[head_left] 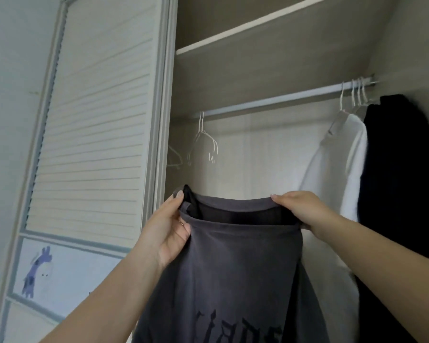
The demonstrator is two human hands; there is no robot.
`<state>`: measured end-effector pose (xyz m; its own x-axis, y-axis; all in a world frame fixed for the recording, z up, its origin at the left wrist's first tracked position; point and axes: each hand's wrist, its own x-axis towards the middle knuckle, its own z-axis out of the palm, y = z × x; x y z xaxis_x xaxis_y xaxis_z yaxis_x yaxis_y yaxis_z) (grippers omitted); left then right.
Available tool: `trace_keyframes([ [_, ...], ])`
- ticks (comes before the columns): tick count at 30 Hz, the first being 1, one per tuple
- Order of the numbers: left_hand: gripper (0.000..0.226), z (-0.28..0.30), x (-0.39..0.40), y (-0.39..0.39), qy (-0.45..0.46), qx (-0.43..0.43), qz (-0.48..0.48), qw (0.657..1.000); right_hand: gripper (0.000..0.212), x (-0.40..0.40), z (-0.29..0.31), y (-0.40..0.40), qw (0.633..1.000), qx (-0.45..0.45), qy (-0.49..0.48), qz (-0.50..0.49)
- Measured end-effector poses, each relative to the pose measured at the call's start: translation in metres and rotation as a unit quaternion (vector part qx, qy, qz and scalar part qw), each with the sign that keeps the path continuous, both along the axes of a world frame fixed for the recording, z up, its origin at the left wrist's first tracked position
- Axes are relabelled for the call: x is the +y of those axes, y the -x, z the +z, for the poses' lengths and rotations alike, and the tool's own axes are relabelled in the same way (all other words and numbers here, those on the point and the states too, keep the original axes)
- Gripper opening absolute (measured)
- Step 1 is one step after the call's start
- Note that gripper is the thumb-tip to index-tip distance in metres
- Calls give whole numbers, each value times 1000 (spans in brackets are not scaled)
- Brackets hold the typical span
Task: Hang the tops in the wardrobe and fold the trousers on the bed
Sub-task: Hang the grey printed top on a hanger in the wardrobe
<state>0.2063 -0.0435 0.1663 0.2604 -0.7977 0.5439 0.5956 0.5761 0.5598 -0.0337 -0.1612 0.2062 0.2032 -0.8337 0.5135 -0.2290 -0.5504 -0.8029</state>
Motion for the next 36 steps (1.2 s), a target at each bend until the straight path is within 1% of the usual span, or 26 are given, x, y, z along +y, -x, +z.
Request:
trace_keyframes([
  [3, 35, 19, -29, -14, 23, -18, 1, 1000, 30, -26, 21, -16, 999, 27, 42, -16],
  [4, 39, 25, -36, -17, 30, -26, 1, 999, 31, -34, 29, -20, 997, 41, 58, -28],
  [6, 39, 37, -54, -23, 41, -41, 4, 998, 33, -52, 45, -30, 989, 96, 100, -60],
  [8, 31, 50, -73, -28, 49, -48, 7, 998, 35, -71, 61, -41, 968, 200, 123, -93],
  [9, 27, 56, -83, -30, 49, -53, 12, 997, 35, -78, 68, -47, 955, 261, 104, -94],
  [11, 23, 70, -102, -34, 45, -77, 33, 995, 31, -91, 80, -59, 926, 368, 27, -80],
  [12, 22, 78, -111, -37, 41, -95, 48, 994, 29, -97, 87, -66, 912, 403, -1, -74],
  [13, 21, 86, -122, -39, 37, -111, 66, 991, 27, -107, 95, -73, 907, 416, -4, -71],
  [14, 21, 94, -131, -41, 32, -123, 84, 988, 24, -116, 104, -80, 910, 407, 14, -71],
  [15, 21, 100, -139, -43, 28, -131, 100, 986, 23, -124, 112, -88, 923, 377, 43, -69],
  [17, 21, 111, -157, -47, 26, -142, 131, 981, 25, -142, 130, -108, 953, 280, 100, -50],
  [19, 20, 119, -174, -51, 25, -142, 155, 977, 35, -158, 146, -129, 973, 181, 141, -26],
  [21, 19, 125, -191, -57, 26, -140, 172, 975, 41, -174, 161, -150, 978, 118, 172, -15],
  [23, 20, 128, -203, -61, 21, -142, 194, 971, 45, -185, 173, -168, 979, 79, 185, -7],
  [26, 21, 133, -220, -70, 17, -142, 234, 962, 36, -196, 181, -194, 987, 2, 155, 40],
  [27, 22, 136, -223, -73, 18, -141, 245, 959, 37, -200, 183, -202, 988, -19, 143, 54],
  [29, 21, 140, -230, -81, 23, -142, 261, 954, 38, -210, 187, -217, 987, -39, 134, 73],
  [31, 18, 144, -234, -86, 25, -144, 274, 951, 29, -214, 190, -227, 987, -52, 129, 85],
  [34, 17, 146, -238, -89, 29, -153, 282, 947, 21, -214, 193, -240, 982, -96, 104, 121],
  [36, 17, 149, -238, -89, 36, -150, 282, 947, 22, -215, 194, -247, 978, -127, 87, 143],
])
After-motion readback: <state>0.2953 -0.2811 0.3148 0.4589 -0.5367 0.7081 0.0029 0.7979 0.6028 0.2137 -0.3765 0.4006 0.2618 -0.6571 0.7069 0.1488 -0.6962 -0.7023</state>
